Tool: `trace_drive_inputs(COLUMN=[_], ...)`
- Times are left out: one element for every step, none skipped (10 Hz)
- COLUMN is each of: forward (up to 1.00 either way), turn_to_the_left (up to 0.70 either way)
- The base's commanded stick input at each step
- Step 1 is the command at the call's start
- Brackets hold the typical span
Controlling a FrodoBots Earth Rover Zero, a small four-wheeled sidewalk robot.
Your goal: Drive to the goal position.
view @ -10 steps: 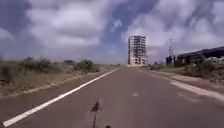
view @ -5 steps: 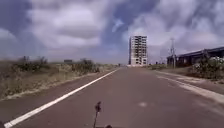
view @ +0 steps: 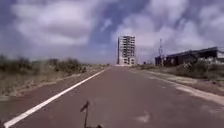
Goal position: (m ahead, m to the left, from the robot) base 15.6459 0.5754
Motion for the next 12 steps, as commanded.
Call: trace_drive_inputs(forward=[1.00, 1.00, 1.00, 1.00, 1.00, 1.00, 1.00, 1.00, 1.00, 1.00, 1.00, 1.00], turn_to_the_left=[0.00, 0.00, 0.00, 0.00, 0.00, 0.00, 0.00, 0.00, 0.00, 0.00, 0.00, 0.00])
